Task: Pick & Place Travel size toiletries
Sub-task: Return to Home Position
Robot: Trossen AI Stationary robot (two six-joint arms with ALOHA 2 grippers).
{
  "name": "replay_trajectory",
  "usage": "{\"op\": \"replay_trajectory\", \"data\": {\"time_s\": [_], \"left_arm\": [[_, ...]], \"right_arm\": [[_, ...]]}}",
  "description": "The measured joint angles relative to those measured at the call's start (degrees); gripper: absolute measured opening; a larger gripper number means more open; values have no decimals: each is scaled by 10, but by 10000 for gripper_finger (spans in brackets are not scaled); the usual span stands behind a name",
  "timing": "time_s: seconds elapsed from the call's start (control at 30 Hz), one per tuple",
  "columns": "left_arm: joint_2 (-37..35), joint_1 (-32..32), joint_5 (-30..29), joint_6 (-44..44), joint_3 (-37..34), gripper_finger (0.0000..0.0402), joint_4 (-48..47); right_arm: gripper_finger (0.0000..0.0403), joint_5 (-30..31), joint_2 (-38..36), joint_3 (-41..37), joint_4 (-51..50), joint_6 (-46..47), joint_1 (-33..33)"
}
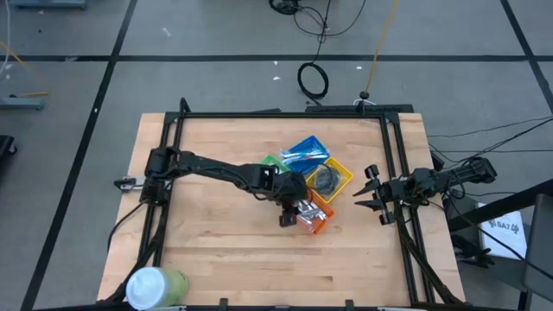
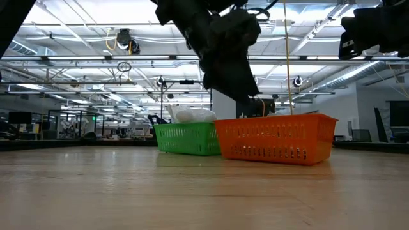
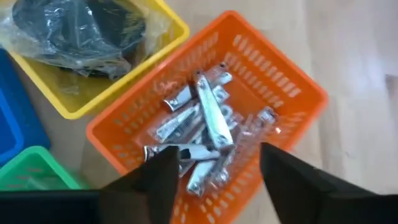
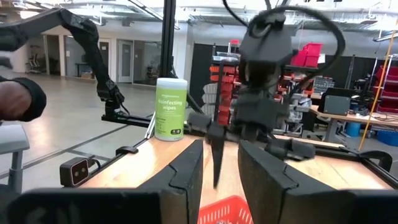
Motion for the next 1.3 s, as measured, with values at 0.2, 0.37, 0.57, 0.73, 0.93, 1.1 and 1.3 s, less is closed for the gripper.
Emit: {"op": "replay_trajectory", "data": {"time_s": [0.2, 0.37, 0.57, 0.73, 0.93, 1.1, 1.3], "left_arm": [[-88, 12, 33, 23, -4, 296, -87], [-234, -7, -11, 62, -62, 336, -82], [-462, -47, -167, 48, -251, 360, -8], [-664, -60, -267, -46, -435, 367, 55], [-838, -102, -205, -30, -621, 362, 176], [-934, -128, -206, -9, -717, 361, 227], [-991, -145, -210, 18, -792, 361, 268]], "right_arm": [[91, 0, 0, 0, 0, 0, 0], [91, 0, 0, 0, 0, 0, 0], [91, 0, 0, 0, 1, 0, 0], [91, 0, 0, 0, 0, 0, 0], [91, 0, 0, 0, 0, 0, 0], [91, 0, 0, 0, 0, 0, 0], [91, 0, 0, 0, 0, 0, 0]]}}
